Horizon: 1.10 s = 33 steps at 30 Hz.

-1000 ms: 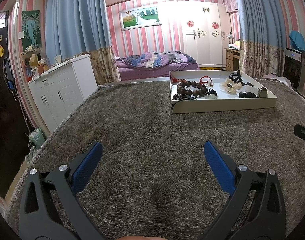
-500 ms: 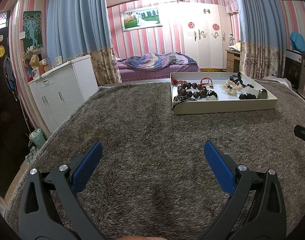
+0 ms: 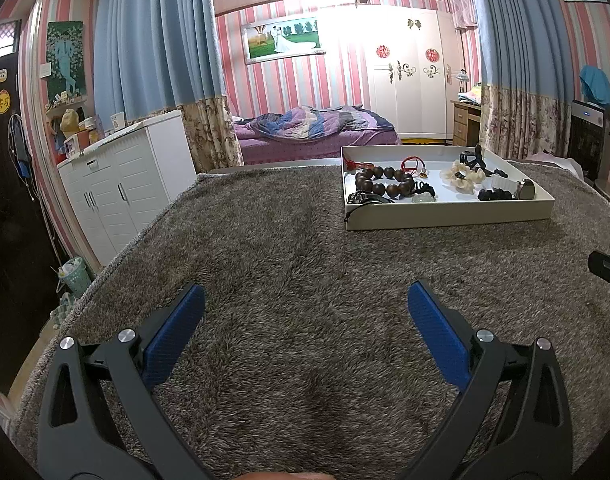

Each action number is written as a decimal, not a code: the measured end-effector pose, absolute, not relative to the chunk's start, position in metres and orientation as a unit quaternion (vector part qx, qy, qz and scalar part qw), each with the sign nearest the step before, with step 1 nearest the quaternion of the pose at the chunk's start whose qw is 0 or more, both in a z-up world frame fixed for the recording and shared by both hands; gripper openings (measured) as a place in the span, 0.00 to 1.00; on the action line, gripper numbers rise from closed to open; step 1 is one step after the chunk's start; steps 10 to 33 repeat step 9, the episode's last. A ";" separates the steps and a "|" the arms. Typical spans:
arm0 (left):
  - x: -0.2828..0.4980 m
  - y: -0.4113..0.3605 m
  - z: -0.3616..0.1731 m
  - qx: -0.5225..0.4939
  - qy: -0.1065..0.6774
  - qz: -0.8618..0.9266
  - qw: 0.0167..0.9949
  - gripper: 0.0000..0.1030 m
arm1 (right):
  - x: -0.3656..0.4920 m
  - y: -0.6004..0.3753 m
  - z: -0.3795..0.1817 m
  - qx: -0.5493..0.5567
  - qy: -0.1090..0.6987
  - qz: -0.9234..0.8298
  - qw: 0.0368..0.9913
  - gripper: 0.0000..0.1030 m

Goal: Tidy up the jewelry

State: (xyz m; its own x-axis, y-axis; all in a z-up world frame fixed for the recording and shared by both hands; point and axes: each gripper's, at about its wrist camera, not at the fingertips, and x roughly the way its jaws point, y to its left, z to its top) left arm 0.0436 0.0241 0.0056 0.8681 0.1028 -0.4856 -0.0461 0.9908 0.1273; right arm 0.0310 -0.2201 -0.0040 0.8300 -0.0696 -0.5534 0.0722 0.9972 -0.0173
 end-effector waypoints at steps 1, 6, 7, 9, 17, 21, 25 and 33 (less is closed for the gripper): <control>0.043 0.024 0.006 0.055 0.253 0.039 0.965 0.97 | 0.031 -0.220 -0.004 0.002 0.289 -0.037 0.957 0.97; 0.040 0.026 0.008 0.053 0.247 0.045 0.967 0.97 | 0.031 -0.221 -0.004 0.003 0.289 -0.036 0.957 0.97; 0.039 0.026 0.008 0.052 0.246 0.045 0.967 0.97 | 0.031 -0.220 -0.004 0.003 0.289 -0.036 0.957 0.97; 0.040 0.027 0.009 0.049 0.247 0.044 0.967 0.97 | 0.031 -0.221 -0.004 0.003 0.289 -0.037 0.957 0.97; 0.040 0.027 0.009 0.049 0.247 0.044 0.967 0.97 | 0.031 -0.221 -0.004 0.003 0.289 -0.037 0.957 0.97; 0.040 0.027 0.009 0.049 0.247 0.044 0.967 0.97 | 0.031 -0.221 -0.004 0.003 0.289 -0.037 0.957 0.97; 0.040 0.027 0.009 0.049 0.247 0.044 0.967 0.97 | 0.031 -0.221 -0.004 0.003 0.289 -0.037 0.957 0.97; 0.040 0.027 0.009 0.049 0.247 0.044 0.967 0.97 | 0.031 -0.221 -0.004 0.003 0.289 -0.037 0.957 0.97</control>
